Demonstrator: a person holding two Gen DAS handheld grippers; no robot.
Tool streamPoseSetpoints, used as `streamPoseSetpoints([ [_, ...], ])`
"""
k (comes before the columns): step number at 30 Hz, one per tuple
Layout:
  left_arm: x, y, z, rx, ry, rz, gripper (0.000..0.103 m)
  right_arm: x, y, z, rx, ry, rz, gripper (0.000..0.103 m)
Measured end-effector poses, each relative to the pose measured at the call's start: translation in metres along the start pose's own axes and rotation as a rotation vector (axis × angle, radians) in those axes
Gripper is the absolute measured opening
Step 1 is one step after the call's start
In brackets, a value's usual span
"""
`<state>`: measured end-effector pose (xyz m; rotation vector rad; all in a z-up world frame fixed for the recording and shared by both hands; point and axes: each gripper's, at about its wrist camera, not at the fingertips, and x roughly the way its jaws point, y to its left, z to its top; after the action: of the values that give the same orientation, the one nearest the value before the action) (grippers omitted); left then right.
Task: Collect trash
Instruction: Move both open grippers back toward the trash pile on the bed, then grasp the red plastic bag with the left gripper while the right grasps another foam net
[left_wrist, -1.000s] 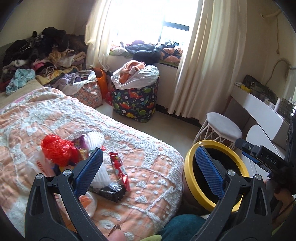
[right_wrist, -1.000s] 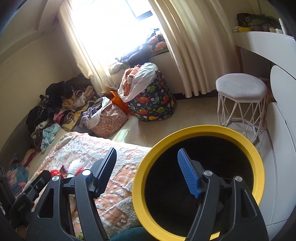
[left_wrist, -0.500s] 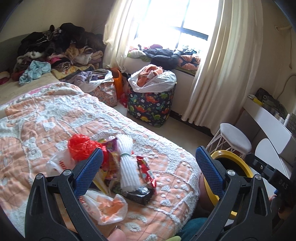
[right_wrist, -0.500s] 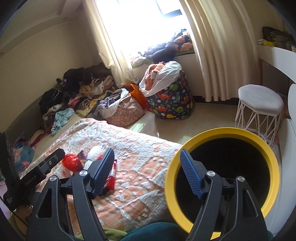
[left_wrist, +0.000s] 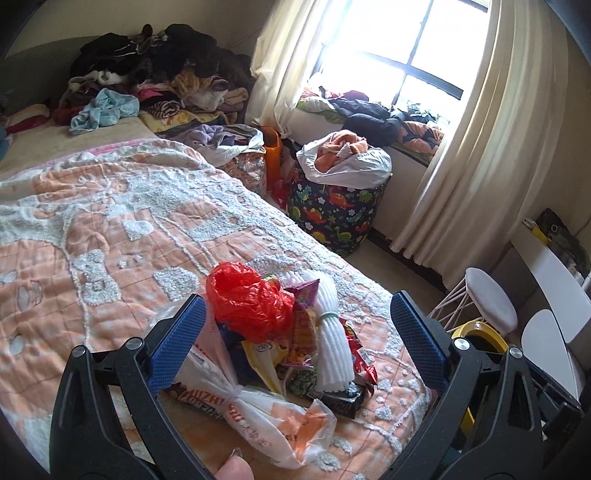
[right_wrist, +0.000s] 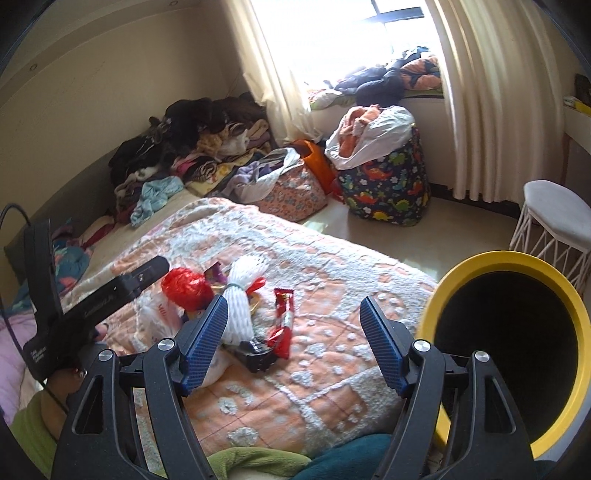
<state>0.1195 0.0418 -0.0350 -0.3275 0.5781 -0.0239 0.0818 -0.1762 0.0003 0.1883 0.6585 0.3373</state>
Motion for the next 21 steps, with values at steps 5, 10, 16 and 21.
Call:
streamPoseSetpoints([
  [5,0.002,0.018,0.004,-0.038,0.003,0.008,0.092,0.021,0.022,-0.002,-0.046,0.045,0.026,0.071],
  [10,0.006,0.034,0.006,-0.069,0.016,0.000,0.090,0.045,0.038,-0.007,-0.066,0.093,0.050,0.071],
  [16,0.019,0.045,0.009,-0.104,0.057,-0.039,0.077,0.070,0.048,-0.010,-0.071,0.142,0.071,0.071],
  [21,0.030,0.050,0.011,-0.111,0.085,-0.058,0.072,0.089,0.053,-0.014,-0.073,0.180,0.081,0.071],
])
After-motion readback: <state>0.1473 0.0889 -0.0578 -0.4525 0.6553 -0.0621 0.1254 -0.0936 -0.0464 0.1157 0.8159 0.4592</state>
